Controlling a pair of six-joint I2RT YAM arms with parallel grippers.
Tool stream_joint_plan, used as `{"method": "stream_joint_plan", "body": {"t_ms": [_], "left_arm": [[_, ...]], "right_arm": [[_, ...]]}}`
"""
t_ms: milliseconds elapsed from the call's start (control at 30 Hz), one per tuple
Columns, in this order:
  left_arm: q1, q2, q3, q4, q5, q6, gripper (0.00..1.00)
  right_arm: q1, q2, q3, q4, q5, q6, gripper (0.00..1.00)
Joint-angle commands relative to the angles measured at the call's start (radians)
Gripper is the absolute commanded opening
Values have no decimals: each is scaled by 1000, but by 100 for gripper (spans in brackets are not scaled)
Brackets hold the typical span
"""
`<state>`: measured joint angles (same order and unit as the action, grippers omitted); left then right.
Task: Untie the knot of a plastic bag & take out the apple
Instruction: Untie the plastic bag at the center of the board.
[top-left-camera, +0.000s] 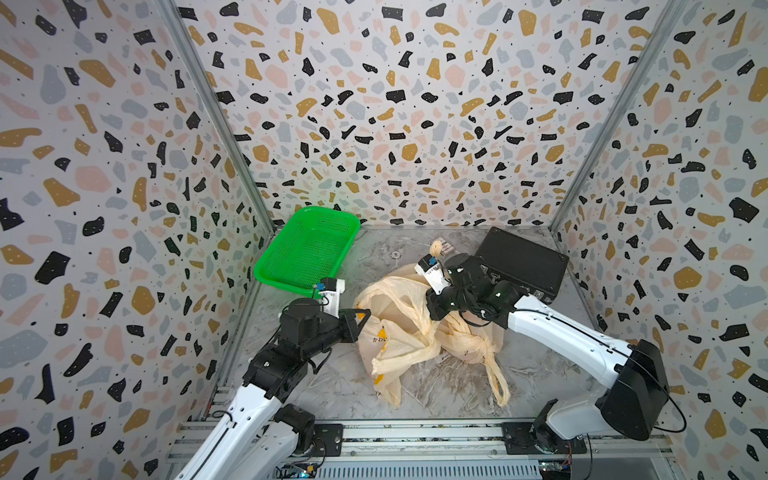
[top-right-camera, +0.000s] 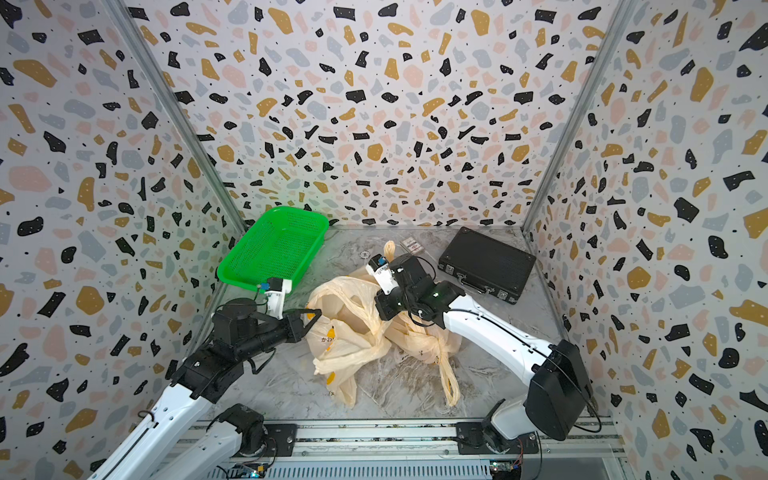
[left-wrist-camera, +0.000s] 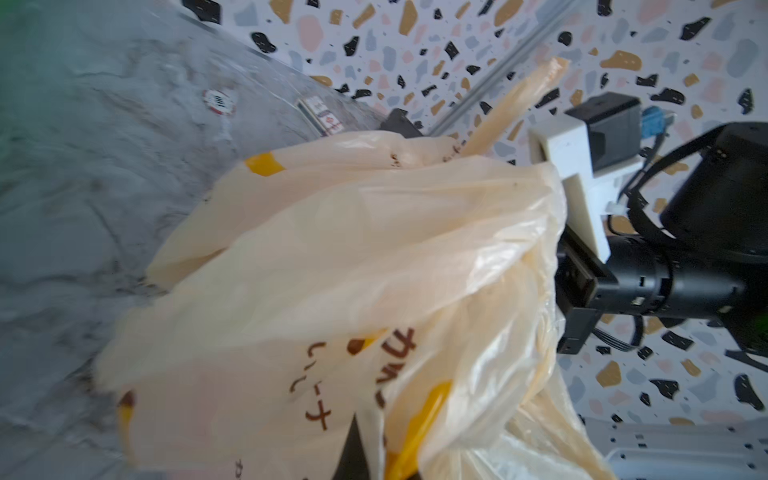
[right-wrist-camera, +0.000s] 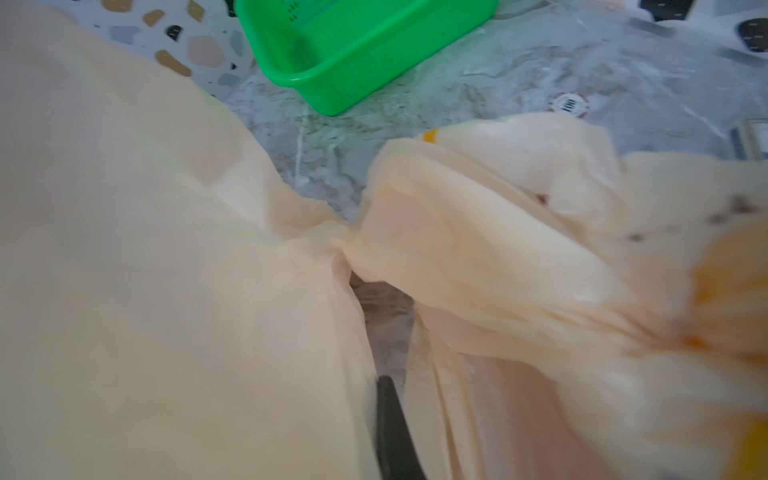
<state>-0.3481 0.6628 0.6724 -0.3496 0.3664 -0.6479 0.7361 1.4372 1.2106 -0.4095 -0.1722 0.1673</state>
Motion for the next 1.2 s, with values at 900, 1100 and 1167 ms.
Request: {"method": "stream_joint_plan", "body": {"t_ms": [900,1100,1167], "left_arm": [[283,-35,-243,-79,-342,-87,9],[297,-45,-260,-44,-331,-91,14],[296,-42,-255,-7,-279,-79,15]], "right_arm": [[-208,181,-121,-17,167,53,11],[-221,180,-119,-17,142,55,34],[-220,160,-90,-37,87,55,43]]}}
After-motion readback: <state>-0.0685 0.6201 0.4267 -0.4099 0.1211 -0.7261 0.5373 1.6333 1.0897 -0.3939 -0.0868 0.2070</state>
